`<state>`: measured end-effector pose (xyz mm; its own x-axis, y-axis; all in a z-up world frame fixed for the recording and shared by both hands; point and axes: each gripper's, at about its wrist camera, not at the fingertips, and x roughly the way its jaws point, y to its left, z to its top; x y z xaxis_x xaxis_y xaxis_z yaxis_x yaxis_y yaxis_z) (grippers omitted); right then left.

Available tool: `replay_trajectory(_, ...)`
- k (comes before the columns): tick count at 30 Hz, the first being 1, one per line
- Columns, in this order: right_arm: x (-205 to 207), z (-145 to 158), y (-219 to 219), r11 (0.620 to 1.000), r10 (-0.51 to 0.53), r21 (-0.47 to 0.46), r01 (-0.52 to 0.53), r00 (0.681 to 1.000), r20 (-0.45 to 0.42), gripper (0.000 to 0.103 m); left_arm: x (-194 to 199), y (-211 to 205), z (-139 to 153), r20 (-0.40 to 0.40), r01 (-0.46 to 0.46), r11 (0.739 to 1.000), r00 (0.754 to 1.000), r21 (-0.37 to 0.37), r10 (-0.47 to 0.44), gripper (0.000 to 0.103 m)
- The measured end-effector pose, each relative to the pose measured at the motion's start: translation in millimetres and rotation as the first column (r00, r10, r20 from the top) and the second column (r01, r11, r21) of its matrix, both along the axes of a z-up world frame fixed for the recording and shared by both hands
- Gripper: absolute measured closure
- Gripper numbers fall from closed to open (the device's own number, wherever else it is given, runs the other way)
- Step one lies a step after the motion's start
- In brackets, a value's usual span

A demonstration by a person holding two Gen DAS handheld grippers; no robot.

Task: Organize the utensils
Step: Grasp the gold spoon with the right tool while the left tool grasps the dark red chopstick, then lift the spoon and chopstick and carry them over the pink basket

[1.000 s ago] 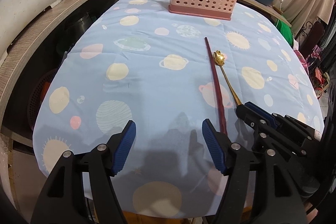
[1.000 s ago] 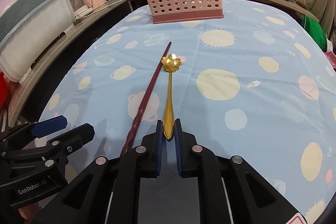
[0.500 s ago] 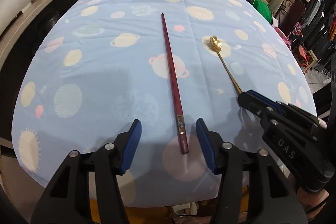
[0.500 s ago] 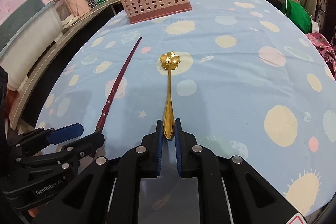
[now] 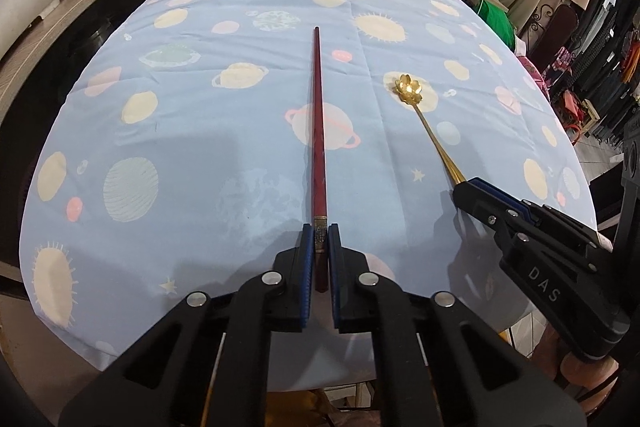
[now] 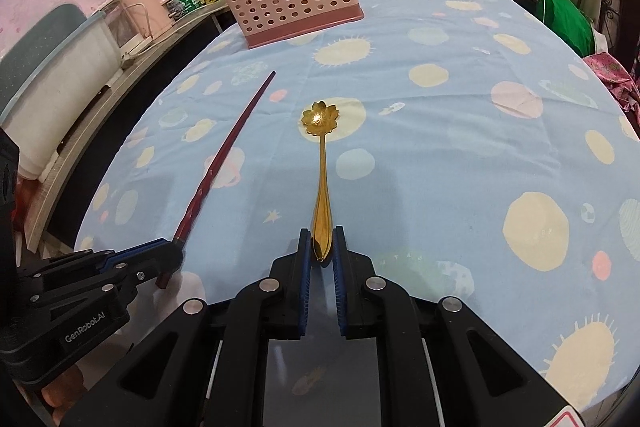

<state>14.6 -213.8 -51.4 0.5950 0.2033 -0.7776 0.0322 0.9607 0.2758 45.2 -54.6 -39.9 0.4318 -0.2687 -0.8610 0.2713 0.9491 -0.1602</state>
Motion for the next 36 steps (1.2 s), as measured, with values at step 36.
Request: replay_trajectory(36, 39, 106, -33, 0.995, -0.072, 0.078, 0.056, 0.974, 0.213, 0.101, 54, 50, 149, 0.302, -0.136, 0.985, 0.94, -0.106, 0.162, 0.096)
